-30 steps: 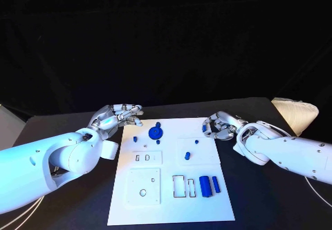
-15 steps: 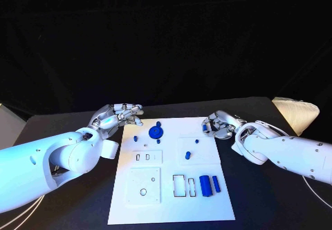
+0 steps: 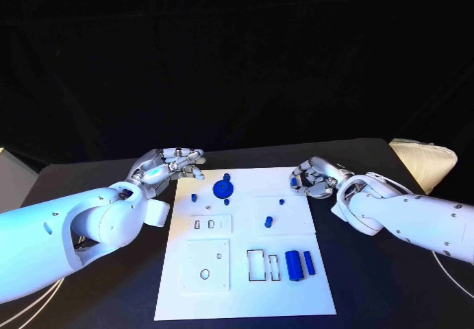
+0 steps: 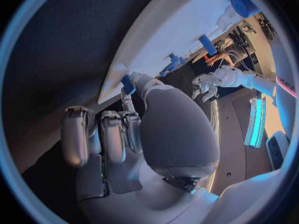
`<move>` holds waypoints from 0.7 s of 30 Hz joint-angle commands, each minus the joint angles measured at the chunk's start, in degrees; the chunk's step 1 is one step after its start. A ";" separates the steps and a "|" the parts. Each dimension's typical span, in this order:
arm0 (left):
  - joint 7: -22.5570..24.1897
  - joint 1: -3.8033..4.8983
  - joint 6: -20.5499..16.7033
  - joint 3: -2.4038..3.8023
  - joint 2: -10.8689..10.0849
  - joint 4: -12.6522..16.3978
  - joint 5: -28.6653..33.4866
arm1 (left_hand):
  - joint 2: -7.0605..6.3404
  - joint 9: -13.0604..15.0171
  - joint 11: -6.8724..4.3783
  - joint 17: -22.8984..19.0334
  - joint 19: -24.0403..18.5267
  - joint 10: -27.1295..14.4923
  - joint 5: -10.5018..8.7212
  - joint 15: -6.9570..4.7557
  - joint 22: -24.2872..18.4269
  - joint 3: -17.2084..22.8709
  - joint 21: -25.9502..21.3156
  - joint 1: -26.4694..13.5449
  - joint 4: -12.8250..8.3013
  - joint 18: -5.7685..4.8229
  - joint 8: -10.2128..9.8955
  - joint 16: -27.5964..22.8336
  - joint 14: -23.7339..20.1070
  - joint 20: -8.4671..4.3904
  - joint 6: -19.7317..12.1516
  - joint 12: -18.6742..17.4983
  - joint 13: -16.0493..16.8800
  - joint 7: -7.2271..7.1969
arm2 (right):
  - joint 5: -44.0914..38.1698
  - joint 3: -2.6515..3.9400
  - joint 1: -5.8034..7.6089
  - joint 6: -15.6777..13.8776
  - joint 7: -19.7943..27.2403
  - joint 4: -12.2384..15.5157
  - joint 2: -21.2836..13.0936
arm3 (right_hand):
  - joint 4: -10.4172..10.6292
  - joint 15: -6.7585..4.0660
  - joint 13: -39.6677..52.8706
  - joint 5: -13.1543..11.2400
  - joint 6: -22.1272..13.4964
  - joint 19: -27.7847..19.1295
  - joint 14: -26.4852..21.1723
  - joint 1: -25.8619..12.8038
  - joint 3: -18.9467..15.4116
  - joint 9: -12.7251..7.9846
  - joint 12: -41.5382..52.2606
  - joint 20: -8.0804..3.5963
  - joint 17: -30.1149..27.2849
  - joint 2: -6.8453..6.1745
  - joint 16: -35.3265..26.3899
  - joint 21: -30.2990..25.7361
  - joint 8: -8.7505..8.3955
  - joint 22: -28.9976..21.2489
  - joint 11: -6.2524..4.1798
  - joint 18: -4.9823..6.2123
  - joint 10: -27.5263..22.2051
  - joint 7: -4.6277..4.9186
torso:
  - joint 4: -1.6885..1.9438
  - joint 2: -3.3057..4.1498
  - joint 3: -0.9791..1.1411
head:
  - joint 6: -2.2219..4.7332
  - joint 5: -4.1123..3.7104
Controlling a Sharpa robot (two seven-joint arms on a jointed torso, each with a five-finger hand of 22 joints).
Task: Assemble the parts on the task board
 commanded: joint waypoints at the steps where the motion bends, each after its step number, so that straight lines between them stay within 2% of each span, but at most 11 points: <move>1: 0.16 0.03 1.09 0.03 0.04 0.13 -0.31 | -0.01 -0.08 0.10 0.10 -0.52 -0.16 0.15 -0.08 0.06 0.13 0.35 0.22 -0.28 0.04 -0.32 0.31 -0.42 -0.04 -0.01 -0.24 -0.03 0.49 | -0.14 0.02 -0.03 -0.65 -0.16 0.05 0.12 | -0.27 -0.37 12.79 -0.98 0.44 1.47 6.07 0.11 0.83 0.54 0.42 -0.37 15.09 0.77 0.24 0.32 0.87 8.81 -0.50 -0.51 3.89 -0.31 | 0.02 -0.02 0.01 | -0.04 -0.11; 7: 0.03 0.03 1.07 0.03 0.04 0.13 -0.50 | -0.01 -0.08 0.11 0.09 -0.66 -0.16 0.15 -0.05 0.17 0.20 0.50 0.09 -0.30 0.04 -0.34 0.36 -0.49 -0.02 -0.01 -0.24 -0.03 0.49 | 0.00 0.02 -0.03 -1.66 -0.42 0.73 0.14 | -0.84 -0.68 12.91 -1.05 1.17 1.69 6.07 -0.01 1.81 1.06 0.54 -0.64 15.09 1.06 0.24 0.67 2.13 9.13 -0.93 -0.60 4.03 -0.80 | 0.00 0.00 0.05 | -0.15 -0.05; 12: -0.88 0.03 0.96 0.03 0.09 0.08 -1.57 | -0.02 -0.02 -0.67 0.52 -0.96 3.59 0.17 -0.66 1.08 1.06 1.92 -0.48 -0.65 0.22 -0.30 1.69 0.34 -0.20 0.35 1.82 0.80 0.13 | 0.20 0.13 0.32 -2.49 -2.31 2.58 -0.11 | -0.92 -0.72 12.93 -1.02 1.19 1.75 6.07 -0.04 1.90 1.12 0.56 -0.68 15.09 1.03 0.24 0.79 2.26 9.22 -0.97 -0.63 4.05 -0.85 | -0.13 -0.14 0.07 | -0.14 0.21; 17: -4.44 0.05 0.32 0.03 0.33 -0.11 -5.24 | -0.37 0.77 -2.95 4.58 1.40 9.05 0.17 -2.83 4.11 0.93 7.14 -2.00 -1.09 0.39 1.54 9.96 5.37 -1.77 2.56 7.11 3.71 -1.63 | 0.37 0.20 2.25 -2.28 -5.79 5.19 -0.33 | -0.96 -0.82 12.87 -1.68 1.02 1.80 6.07 -0.75 2.04 1.31 0.47 -0.82 15.09 0.79 0.24 0.83 2.73 9.29 -1.09 -0.65 4.00 -0.94 | -0.15 -0.46 0.01 | -0.01 0.16; 18: -5.74 0.07 0.31 0.04 0.40 -0.19 -6.24 | -0.29 1.05 -3.67 6.37 2.28 9.61 0.17 -3.50 5.36 0.61 9.27 -2.45 -1.11 0.34 2.15 13.23 6.47 -2.49 2.78 9.18 5.21 -2.24 | 0.56 0.21 2.75 -2.14 -6.31 5.75 -0.33 | -0.94 -0.84 12.78 -1.99 0.87 1.81 6.07 -0.96 2.10 1.34 0.37 -0.84 15.09 0.75 0.24 0.85 2.80 9.31 -1.10 -0.66 3.92 -0.94 | -0.15 -0.55 -0.01 | -0.02 0.16; 21: -10.64 0.18 0.93 0.05 0.81 -0.67 -9.55 | -0.04 2.03 -4.54 10.13 2.98 9.47 0.17 -4.43 8.40 -0.40 14.12 -4.36 -0.15 0.30 3.93 20.33 7.80 -3.60 3.25 15.64 10.25 -3.25 | 1.22 0.22 4.20 -1.62 -7.77 7.37 -0.01 | -0.97 -0.84 12.44 -2.17 0.53 1.94 6.07 -1.12 2.33 1.36 -0.02 -0.87 15.09 0.85 0.24 1.06 2.85 9.49 -1.10 -0.72 3.59 -0.91 | -0.15 -0.97 -0.06 | -0.09 0.21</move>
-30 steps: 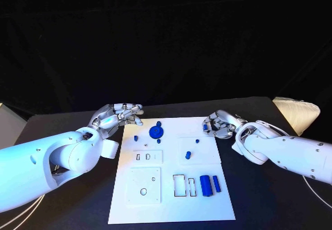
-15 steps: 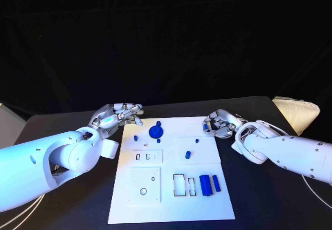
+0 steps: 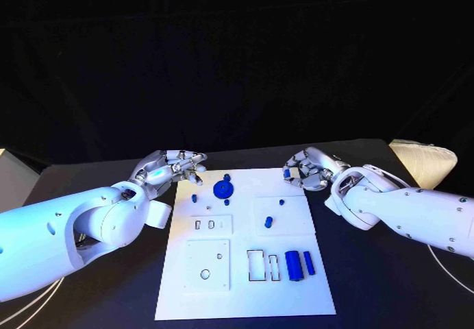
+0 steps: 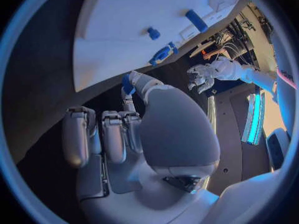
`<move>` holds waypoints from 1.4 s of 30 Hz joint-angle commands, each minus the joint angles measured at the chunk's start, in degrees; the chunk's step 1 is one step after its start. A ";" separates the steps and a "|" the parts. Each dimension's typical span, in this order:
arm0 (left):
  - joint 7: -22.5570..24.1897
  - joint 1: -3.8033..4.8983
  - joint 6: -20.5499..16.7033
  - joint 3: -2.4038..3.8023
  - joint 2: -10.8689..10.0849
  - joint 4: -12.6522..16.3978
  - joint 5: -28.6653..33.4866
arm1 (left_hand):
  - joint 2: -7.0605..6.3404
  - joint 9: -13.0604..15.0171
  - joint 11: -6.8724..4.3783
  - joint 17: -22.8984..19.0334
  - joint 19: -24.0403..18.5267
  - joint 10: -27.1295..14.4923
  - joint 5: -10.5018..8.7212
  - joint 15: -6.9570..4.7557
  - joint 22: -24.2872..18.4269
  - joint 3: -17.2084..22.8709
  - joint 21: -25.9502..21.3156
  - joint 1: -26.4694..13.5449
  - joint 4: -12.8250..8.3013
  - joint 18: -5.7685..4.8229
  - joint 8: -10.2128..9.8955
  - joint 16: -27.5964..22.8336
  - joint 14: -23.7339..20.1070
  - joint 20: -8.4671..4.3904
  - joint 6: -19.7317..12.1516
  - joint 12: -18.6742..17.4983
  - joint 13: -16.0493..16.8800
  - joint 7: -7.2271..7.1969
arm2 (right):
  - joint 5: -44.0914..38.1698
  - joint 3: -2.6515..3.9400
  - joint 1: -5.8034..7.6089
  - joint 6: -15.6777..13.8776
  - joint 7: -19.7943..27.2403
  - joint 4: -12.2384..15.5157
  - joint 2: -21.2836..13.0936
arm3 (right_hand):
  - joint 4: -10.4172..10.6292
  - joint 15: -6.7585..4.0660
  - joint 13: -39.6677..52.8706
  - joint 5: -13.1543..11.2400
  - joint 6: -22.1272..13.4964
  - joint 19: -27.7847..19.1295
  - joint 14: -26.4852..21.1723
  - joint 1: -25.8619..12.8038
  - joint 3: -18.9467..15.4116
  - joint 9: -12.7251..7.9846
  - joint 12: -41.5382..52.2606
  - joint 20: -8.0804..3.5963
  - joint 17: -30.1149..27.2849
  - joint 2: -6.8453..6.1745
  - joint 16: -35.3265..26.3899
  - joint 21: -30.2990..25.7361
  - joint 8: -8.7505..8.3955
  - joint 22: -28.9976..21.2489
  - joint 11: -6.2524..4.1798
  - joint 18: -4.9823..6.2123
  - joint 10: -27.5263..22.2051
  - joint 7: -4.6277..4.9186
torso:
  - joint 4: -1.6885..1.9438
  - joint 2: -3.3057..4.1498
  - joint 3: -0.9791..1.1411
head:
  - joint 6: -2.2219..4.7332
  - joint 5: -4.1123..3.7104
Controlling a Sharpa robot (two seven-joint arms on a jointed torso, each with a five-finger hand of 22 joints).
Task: Assemble the parts on the task board
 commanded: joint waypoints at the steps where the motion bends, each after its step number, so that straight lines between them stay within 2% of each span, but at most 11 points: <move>1: -8.94 0.31 1.23 0.06 0.69 -0.60 -7.29 | 0.25 1.25 -0.92 6.86 1.08 -1.89 0.21 -0.69 3.35 -0.81 5.43 -1.02 0.41 0.26 1.96 9.28 3.53 -1.13 0.18 6.83 5.62 -1.05 | 0.90 0.04 1.29 0.42 -4.41 1.77 0.54 | 0.06 -0.42 12.42 -0.21 -0.12 2.03 6.07 -0.72 0.43 0.97 -0.28 -0.37 15.10 -0.06 0.24 0.42 0.88 9.52 -0.37 -0.72 3.47 -0.34 | 0.00 -0.72 -0.09 | -0.11 0.08; 4: -13.44 1.30 1.73 0.07 1.88 -1.73 -10.49 | 0.17 2.11 -0.92 18.28 1.40 -4.36 0.11 -0.93 5.46 -0.75 8.85 -1.03 0.35 0.31 3.04 18.56 8.74 -1.41 -0.45 11.57 9.53 -0.97 | 1.01 0.04 2.21 0.95 -6.64 2.91 1.51 | 0.08 -0.41 12.44 -0.26 -0.24 2.10 6.07 -0.85 0.47 0.98 -0.26 -0.37 15.10 -0.08 0.24 0.55 0.90 9.62 -0.35 -0.76 3.48 -0.31 | 0.08 -1.24 -0.11 | -0.13 0.19; 5: -15.20 1.79 2.00 0.06 2.45 -2.24 -11.86 | 0.07 2.80 -1.24 25.91 6.29 -4.57 0.21 -1.26 12.83 -0.91 14.41 -1.10 0.31 -0.78 4.02 23.98 12.64 -1.66 0.07 14.11 11.33 -1.32 | 0.96 0.04 2.45 1.26 -7.66 3.24 2.03 | 0.08 -0.41 12.44 -0.26 -0.24 2.10 6.07 -0.85 0.47 0.98 -0.26 -0.37 15.10 -0.08 0.24 0.55 0.90 9.62 -0.35 -0.76 3.48 -0.31 | 0.12 -1.36 -0.15 | -0.11 0.23; 6: -17.01 2.27 2.27 0.06 3.05 -2.72 -13.34 | 0.26 3.91 -1.50 30.14 9.24 -6.10 0.19 -1.57 17.89 -0.82 18.69 -1.26 0.40 -1.50 5.24 27.16 14.56 -2.13 -0.07 17.87 14.18 -1.54 | 0.86 0.04 2.63 1.60 -8.76 3.52 2.65 | 0.12 -0.40 12.35 -0.29 -0.39 2.08 6.07 -1.00 0.52 0.98 -0.37 -0.37 15.10 -0.08 0.24 0.51 0.91 9.60 -0.32 -0.75 3.40 -0.27 | 0.16 -1.57 -0.22 | -0.14 0.25; 9: -21.98 3.53 3.15 0.04 4.73 -3.91 -17.67 | 0.58 6.10 -2.07 36.50 13.62 -7.54 0.07 -1.93 26.16 -0.10 24.47 -1.28 0.49 -2.87 7.50 31.10 17.31 -2.43 -0.44 23.92 18.45 -2.11 | 0.38 0.01 2.97 2.93 -11.85 4.07 4.61 | 0.12 -0.38 12.27 -0.23 -0.50 2.06 6.07 -1.06 0.60 0.98 -0.47 -0.37 15.10 -0.04 0.24 0.46 0.93 9.58 -0.31 -0.74 3.32 -0.26 | 0.25 -1.97 -0.28 | -0.25 0.52; 10: -24.82 4.22 3.79 0.03 5.69 -4.50 -19.87 | 0.48 7.39 -2.34 38.76 15.53 -7.31 0.13 -2.37 29.25 -0.09 26.50 -1.62 0.72 -3.40 8.87 32.40 18.46 -2.72 -0.11 26.35 20.05 -2.82 | 0.10 -0.03 3.07 3.69 -13.54 4.32 5.77 | 0.12 -0.38 12.17 -0.19 -0.56 2.03 6.07 -1.10 0.63 0.98 -0.58 -0.36 15.10 -0.04 0.24 0.41 0.93 9.54 -0.30 -0.73 3.23 -0.25 | 0.32 -2.11 -0.32 | -0.32 0.56; 17: -33.94 6.57 5.82 -0.13 9.60 -6.93 -26.99 | 0.00 12.91 -3.58 39.20 16.04 -7.60 0.16 -3.33 30.79 -1.18 27.78 -4.03 3.23 -3.62 14.01 32.45 18.87 -3.61 0.37 30.24 22.80 -4.18 | -2.46 -0.26 3.05 5.31 -18.80 5.41 9.62 | 0.26 -0.29 11.99 0.11 -1.01 1.95 6.07 -1.83 0.65 1.02 -0.81 -0.31 15.10 -0.44 0.24 0.21 1.09 9.43 -0.19 -0.69 3.05 -0.12 | 0.67 -2.83 -0.49 | -0.48 1.17; 23: -39.02 7.40 6.51 -0.28 12.13 -8.24 -31.11 | -0.85 17.81 -3.80 39.32 15.94 -8.03 0.15 -3.57 31.01 -2.75 27.95 -5.80 6.12 -3.65 17.29 32.24 18.99 -3.89 -1.34 31.03 23.38 -4.49 | -4.97 -0.39 2.84 6.04 -21.71 6.28 12.04 | 0.48 -0.24 11.95 0.21 -1.23 1.93 6.07 -2.71 0.44 1.09 -0.87 -0.26 15.10 -1.04 0.24 0.11 1.35 9.39 -0.15 -0.67 3.04 -0.09 | 0.82 -3.04 -0.69 | -0.88 1.49; 26: -40.72 7.54 6.78 -0.38 12.95 -8.47 -32.20 | -1.13 19.06 -3.75 39.30 15.88 -8.11 0.15 -3.53 30.99 -3.73 27.95 -6.72 7.49 -3.65 17.86 32.16 18.99 -3.90 -1.93 31.16 23.46 -4.44 | -5.75 -0.44 2.69 6.14 -22.58 6.37 12.95 | 0.52 -0.24 11.98 0.19 -1.27 1.93 6.07 -2.85 0.39 1.11 -0.84 -0.26 15.10 -1.17 0.24 0.10 1.40 9.39 -0.15 -0.67 3.06 -0.09 | 0.87 -3.07 -0.78 | -0.99 1.44; 32: -44.39 7.69 8.18 -0.58 14.15 -8.70 -35.08 | -1.64 20.74 -3.65 39.40 15.83 -8.23 0.15 -3.45 31.02 -5.84 27.98 -7.71 9.53 -3.65 18.30 32.10 19.03 -3.86 -2.75 31.33 23.57 -4.37 | -7.12 -0.49 2.24 5.59 -23.78 6.26 14.28 | 0.52 -0.24 12.06 0.20 -1.27 1.95 6.07 -2.87 0.39 1.11 -0.74 -0.26 15.10 -1.19 0.24 0.13 1.41 9.42 -0.15 -0.68 3.15 -0.09 | 0.89 -2.83 -0.62 | -1.15 1.72; 42: -46.85 7.77 10.80 -1.00 14.81 -9.05 -39.64 | -1.06 22.04 -3.86 39.95 16.06 -8.06 0.18 -3.58 31.40 -7.04 28.19 -7.74 9.65 -3.71 18.95 32.34 19.27 -3.88 -2.50 31.60 23.69 -4.64 | -7.88 -0.50 1.86 5.29 -24.37 6.37 14.87 | 0.55 -0.25 12.07 0.36 -1.23 2.00 6.07 -2.99 0.38 1.14 -0.74 -0.25 15.10 -1.26 0.24 0.21 1.52 9.48 -0.17 -0.70 3.16 -0.13 | 0.72 -2.76 -0.49 | -1.73 1.86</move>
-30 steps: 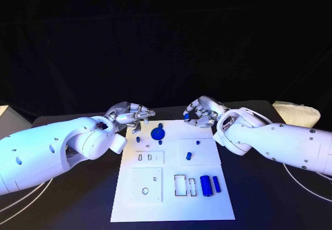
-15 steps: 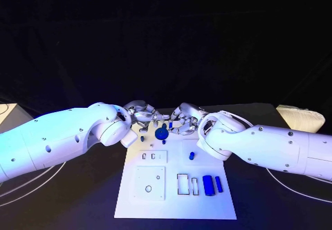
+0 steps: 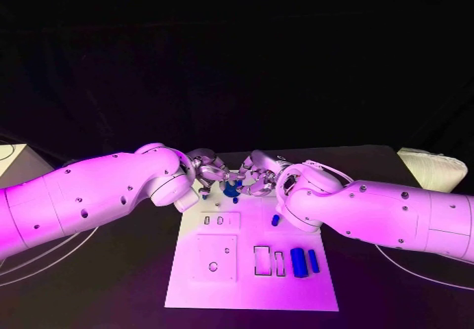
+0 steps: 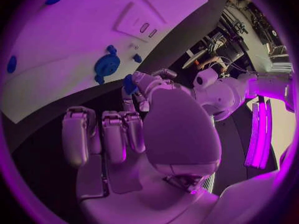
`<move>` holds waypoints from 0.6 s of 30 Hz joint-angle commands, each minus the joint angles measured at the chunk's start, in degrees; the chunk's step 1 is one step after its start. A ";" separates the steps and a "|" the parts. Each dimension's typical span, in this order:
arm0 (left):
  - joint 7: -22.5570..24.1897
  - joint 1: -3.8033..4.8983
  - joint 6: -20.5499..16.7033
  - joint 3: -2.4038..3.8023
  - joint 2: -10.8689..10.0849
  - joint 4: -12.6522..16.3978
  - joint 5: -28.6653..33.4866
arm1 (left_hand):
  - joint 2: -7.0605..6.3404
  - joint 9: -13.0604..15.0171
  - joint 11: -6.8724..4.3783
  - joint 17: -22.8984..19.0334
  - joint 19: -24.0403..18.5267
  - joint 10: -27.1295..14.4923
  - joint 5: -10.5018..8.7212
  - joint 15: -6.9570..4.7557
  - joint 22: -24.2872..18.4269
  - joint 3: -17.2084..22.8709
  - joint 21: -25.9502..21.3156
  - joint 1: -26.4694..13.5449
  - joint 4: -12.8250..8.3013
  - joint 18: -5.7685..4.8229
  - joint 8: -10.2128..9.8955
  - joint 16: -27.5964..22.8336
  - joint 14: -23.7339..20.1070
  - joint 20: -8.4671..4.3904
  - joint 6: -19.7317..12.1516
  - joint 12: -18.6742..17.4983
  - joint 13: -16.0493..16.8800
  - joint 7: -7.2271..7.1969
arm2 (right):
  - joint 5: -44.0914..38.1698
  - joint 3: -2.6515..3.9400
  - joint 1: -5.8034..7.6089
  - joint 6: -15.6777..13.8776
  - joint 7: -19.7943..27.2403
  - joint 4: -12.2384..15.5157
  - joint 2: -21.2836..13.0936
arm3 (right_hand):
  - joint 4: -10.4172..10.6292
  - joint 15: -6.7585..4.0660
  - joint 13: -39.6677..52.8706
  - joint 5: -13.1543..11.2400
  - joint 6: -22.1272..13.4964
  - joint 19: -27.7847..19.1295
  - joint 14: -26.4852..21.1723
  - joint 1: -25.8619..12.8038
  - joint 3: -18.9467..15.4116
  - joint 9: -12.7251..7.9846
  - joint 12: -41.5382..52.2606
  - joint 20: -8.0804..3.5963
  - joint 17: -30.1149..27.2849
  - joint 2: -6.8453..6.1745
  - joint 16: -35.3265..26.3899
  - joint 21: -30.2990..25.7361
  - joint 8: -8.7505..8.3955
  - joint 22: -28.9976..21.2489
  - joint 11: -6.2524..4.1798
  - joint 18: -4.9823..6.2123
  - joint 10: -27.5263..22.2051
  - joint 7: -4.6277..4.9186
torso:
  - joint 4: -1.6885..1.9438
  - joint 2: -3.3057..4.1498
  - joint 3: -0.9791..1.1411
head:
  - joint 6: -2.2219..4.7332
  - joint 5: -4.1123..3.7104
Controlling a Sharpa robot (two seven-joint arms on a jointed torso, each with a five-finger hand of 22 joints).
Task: Assemble the parts on the task board
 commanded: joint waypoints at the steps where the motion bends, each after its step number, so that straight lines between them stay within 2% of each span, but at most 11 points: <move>1: -2.47 0.11 2.91 -0.02 0.22 0.00 -3.65 | 0.48 0.34 -0.30 0.68 0.07 -0.13 0.19 -0.40 0.10 -0.29 0.23 0.16 -0.02 -0.58 0.33 0.05 0.75 -0.32 -0.12 0.38 0.06 -0.36 | -1.78 0.00 -0.12 0.54 -1.01 0.15 0.19 | 0.29 -0.26 12.03 0.19 -0.20 2.01 6.07 -0.45 -0.01 -0.03 -0.13 -0.27 15.07 0.06 0.24 0.00 0.26 9.50 -0.18 -0.70 3.16 -0.08 | -0.06 0.03 0.09 | -0.27 0.03; 8: -2.64 0.11 3.47 -0.10 0.58 -0.10 -4.11 | 0.94 1.09 -0.39 0.64 0.02 -0.25 0.20 -0.49 0.10 -0.18 0.25 1.32 -0.16 -0.57 0.49 -0.01 0.72 -0.38 -0.44 0.45 0.10 -0.44 | -1.85 0.00 -0.36 0.73 -0.88 0.26 0.47 | 0.31 -0.26 12.07 0.26 -0.18 2.03 6.07 -0.52 -0.02 -0.01 -0.09 -0.27 15.07 0.02 0.24 0.04 0.31 9.53 -0.19 -0.71 3.19 -0.10 | -0.10 0.09 0.15 | -0.56 -0.03; 18: -2.56 0.10 3.40 -0.27 1.08 -0.28 -4.21 | 1.19 1.41 -0.42 0.61 0.04 -0.31 0.20 -0.51 0.17 0.02 0.28 1.82 -0.17 -0.58 0.53 -0.05 0.70 -0.40 -0.56 0.46 0.11 -0.46 | -2.01 0.00 -0.54 1.47 -0.74 0.25 0.75 | 0.33 -0.27 12.07 0.35 -0.16 2.05 6.07 -0.62 -0.04 0.01 -0.09 -0.27 15.07 -0.05 0.24 0.07 0.39 9.55 -0.21 -0.71 3.20 -0.12 | -0.06 0.08 0.09 | -0.81 -0.14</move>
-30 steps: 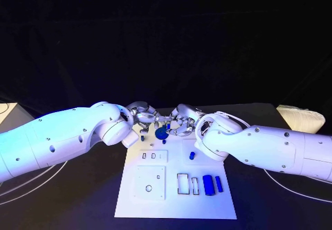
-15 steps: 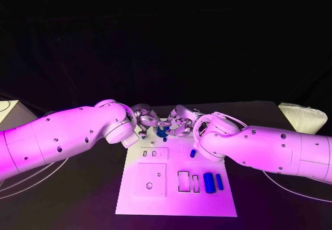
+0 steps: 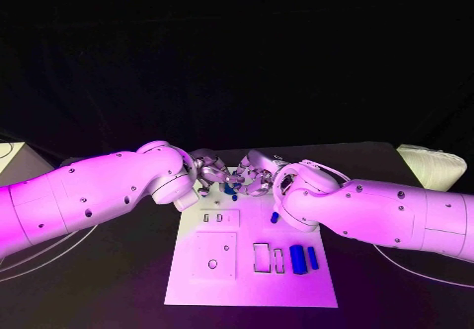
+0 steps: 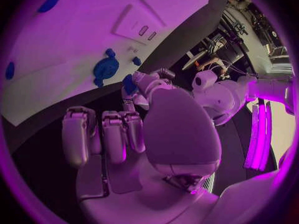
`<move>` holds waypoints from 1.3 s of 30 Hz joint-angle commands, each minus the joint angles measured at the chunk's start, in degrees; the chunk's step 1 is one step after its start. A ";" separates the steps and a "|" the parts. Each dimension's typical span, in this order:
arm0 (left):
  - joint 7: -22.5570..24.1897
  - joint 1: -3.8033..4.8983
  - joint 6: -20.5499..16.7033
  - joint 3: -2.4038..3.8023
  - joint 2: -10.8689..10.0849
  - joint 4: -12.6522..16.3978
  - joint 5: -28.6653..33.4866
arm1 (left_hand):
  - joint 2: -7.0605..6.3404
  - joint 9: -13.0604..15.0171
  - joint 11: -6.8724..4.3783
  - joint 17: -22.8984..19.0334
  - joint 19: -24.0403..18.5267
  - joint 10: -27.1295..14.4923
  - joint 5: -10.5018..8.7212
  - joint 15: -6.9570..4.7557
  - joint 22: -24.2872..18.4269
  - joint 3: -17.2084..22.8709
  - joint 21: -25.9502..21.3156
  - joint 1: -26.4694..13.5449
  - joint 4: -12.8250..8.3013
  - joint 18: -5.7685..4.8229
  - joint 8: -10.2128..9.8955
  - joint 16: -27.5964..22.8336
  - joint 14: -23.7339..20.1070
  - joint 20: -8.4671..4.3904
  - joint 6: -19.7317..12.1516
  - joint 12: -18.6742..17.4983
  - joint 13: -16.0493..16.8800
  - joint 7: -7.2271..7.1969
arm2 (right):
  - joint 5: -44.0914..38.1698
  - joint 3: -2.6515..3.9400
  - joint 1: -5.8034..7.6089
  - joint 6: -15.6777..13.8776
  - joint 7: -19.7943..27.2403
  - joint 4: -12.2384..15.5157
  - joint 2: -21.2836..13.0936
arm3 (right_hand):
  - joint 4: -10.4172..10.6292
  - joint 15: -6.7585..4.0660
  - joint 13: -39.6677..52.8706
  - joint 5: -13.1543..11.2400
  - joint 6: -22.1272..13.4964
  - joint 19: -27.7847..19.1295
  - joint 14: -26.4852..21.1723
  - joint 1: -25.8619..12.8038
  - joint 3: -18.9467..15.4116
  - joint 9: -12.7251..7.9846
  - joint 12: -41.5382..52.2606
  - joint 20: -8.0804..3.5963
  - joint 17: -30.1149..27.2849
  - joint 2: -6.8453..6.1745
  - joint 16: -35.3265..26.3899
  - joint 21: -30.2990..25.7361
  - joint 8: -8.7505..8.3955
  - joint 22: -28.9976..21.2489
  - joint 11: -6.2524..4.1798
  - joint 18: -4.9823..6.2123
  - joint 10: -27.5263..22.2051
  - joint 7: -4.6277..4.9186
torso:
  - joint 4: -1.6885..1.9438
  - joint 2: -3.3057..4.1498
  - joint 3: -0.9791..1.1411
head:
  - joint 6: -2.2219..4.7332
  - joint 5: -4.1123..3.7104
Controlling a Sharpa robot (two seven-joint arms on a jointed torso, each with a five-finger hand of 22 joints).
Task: Assemble the parts on the task board
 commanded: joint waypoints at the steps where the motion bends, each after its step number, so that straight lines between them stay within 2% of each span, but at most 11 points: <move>1: -0.18 0.07 1.00 0.01 0.11 0.09 -0.64 | -0.05 0.13 -0.21 0.56 0.04 -0.10 0.20 -0.52 0.08 0.02 0.29 0.58 -0.16 -0.59 0.25 -0.05 0.70 -0.40 -0.15 0.24 0.06 -0.05 | -0.96 0.00 -0.13 1.40 0.03 -0.03 0.16 | 0.33 -0.28 12.08 0.36 0.11 2.05 6.08 -0.64 -0.03 0.10 -0.09 -0.27 15.08 -0.04 0.24 0.07 0.12 9.51 -0.21 -0.72 3.20 -0.22 | 0.07 0.01 -0.02 | -0.11 -0.07; 8: -0.27 0.07 1.51 0.01 -0.83 0.76 -0.71 | -0.45 0.69 -0.11 0.67 0.01 -0.11 0.17 -0.45 0.13 -0.77 0.33 -0.30 0.25 -0.60 0.36 -0.03 0.72 -0.41 -0.22 0.35 0.11 0.05 | -0.83 -0.06 -0.91 1.73 0.15 -1.16 0.61 | 0.33 -0.29 12.12 0.42 0.13 2.06 6.08 -0.69 -0.03 0.12 -0.05 -0.28 15.08 -0.09 0.24 0.08 0.19 9.52 -0.23 -0.72 3.24 -0.24 | 0.08 0.00 -0.11 | -0.28 -0.24; 15: -0.49 0.04 3.02 0.11 -3.45 2.24 -0.89 | -0.68 1.75 -0.18 0.93 0.11 -0.04 0.17 -0.48 0.40 -3.01 0.51 -1.95 0.30 -0.64 0.60 0.07 0.80 -0.40 -0.22 0.65 0.25 -0.07 | -0.74 -0.12 -1.48 0.63 0.61 -1.56 0.21 | 0.26 -0.32 12.14 0.69 0.14 2.07 6.08 -0.64 0.07 0.15 -0.03 -0.29 15.08 -0.11 0.24 0.07 0.30 9.52 -0.29 -0.72 3.27 -0.30 | 0.12 0.02 -0.17 | -0.39 -0.39; 20: -0.02 0.01 3.05 0.25 -5.86 2.89 2.99 | 0.59 2.32 -0.07 -0.94 -1.29 -0.63 0.19 -0.41 -1.44 -3.10 -0.39 -1.43 0.17 -0.27 0.35 -1.07 -0.05 -0.36 -0.90 0.47 0.19 0.06 | -0.72 -0.14 -1.97 -0.78 1.49 -0.90 -0.31 | 0.21 -0.35 12.18 0.98 0.10 2.05 6.08 -0.64 0.15 0.17 0.01 -0.31 15.08 -0.14 0.24 0.01 0.38 9.49 -0.31 -0.70 3.31 -0.31 | 0.09 0.01 -0.24 | -0.62 -0.14; 21: 0.14 0.00 3.07 0.27 -6.40 2.98 4.15 | 0.67 2.36 -0.06 -1.00 -1.33 -0.68 0.19 -0.40 -1.48 -3.08 -0.42 -1.37 0.16 -0.26 0.33 -1.11 -0.08 -0.35 -0.96 0.46 0.18 0.08 | -0.71 -0.14 -2.18 -1.30 1.79 -0.76 -0.36 | 0.21 -0.35 12.18 0.98 0.10 2.05 6.08 -0.64 0.15 0.17 0.01 -0.31 15.08 -0.14 0.24 0.01 0.38 9.49 -0.31 -0.70 3.31 -0.31 | 0.11 0.02 -0.27 | -0.65 -0.12; 22: 0.28 0.00 3.08 0.28 -6.83 3.05 5.00 | 0.89 2.50 -0.02 -1.37 -1.60 -0.80 0.19 -0.37 -1.83 -3.02 -0.61 -1.12 0.13 -0.19 0.29 -1.35 -0.26 -0.33 -1.09 0.43 0.17 0.12 | -0.71 -0.14 -2.39 -1.76 2.07 -0.66 -0.39 | 0.21 -0.35 12.18 0.98 0.10 2.05 6.08 -0.64 0.15 0.17 0.01 -0.31 15.08 -0.14 0.24 0.01 0.38 9.49 -0.31 -0.70 3.31 -0.31 | 0.11 0.00 -0.19 | -0.81 -0.06; 27: 1.22 -0.02 2.72 0.33 -9.02 3.43 8.55 | 1.15 2.87 0.16 -2.85 -2.85 -1.28 0.18 -0.22 -3.51 -2.99 -1.52 -0.54 0.12 0.14 0.07 -2.32 -0.98 -0.22 -1.62 0.23 0.04 0.32 | -1.38 -0.16 -4.08 -5.09 3.68 -0.10 -0.13 | 0.15 -0.37 12.20 1.22 -0.01 2.05 6.08 -0.64 0.22 0.17 0.03 -0.33 15.08 -0.20 0.24 -0.01 0.40 9.49 -0.31 -0.70 3.33 -0.30 | 0.14 0.08 -0.08 | -1.34 0.43; 30: 2.08 -0.02 1.87 0.34 -10.20 3.55 10.53 | 1.20 3.28 0.40 -4.69 -4.31 -1.88 0.18 -0.02 -5.50 -3.12 -2.68 -0.11 0.15 0.52 -0.21 -3.58 -1.88 -0.05 -2.19 -0.17 -0.25 0.59 | -2.45 -0.16 -5.20 -7.09 4.39 0.18 0.20 | 0.10 -0.37 12.26 1.35 -0.20 2.05 6.08 -0.66 0.24 0.14 0.10 -0.34 15.08 -0.31 0.24 -0.03 0.37 9.48 -0.29 -0.70 3.39 -0.25 | 0.23 0.10 -0.08 | -1.53 0.62; 34: 3.31 -0.04 0.65 0.35 -11.38 3.69 12.96 | 1.34 3.53 0.60 -6.08 -5.23 -2.28 0.18 0.15 -6.82 -3.15 -3.52 0.27 0.12 0.76 -0.52 -4.59 -2.56 0.10 -2.71 -0.48 -0.53 0.80 | -3.38 -0.17 -6.09 -8.01 4.70 0.22 0.46 | 0.10 -0.37 12.26 1.37 -0.23 2.04 6.08 -0.68 0.25 0.14 0.10 -0.34 15.08 -0.33 0.24 -0.04 0.36 9.47 -0.29 -0.69 3.39 -0.24 | 0.26 0.03 -0.16 | -1.74 0.96; 39: 4.45 -0.05 -0.43 0.35 -12.49 3.84 14.84 | 1.46 3.65 0.64 -6.38 -5.41 -2.37 0.19 0.20 -7.13 -3.04 -3.75 0.65 0.05 0.82 -0.61 -4.84 -2.71 0.16 -2.82 -0.57 -0.64 0.86 | -4.51 -0.17 -6.92 -8.55 4.61 0.17 0.83 | 0.09 -0.37 12.27 1.39 -0.27 1.99 6.08 -0.69 0.26 0.13 0.10 -0.35 15.08 -0.35 0.24 -0.15 0.36 9.40 -0.28 -0.67 3.40 -0.23 | 0.13 0.04 -0.06 | -2.21 1.42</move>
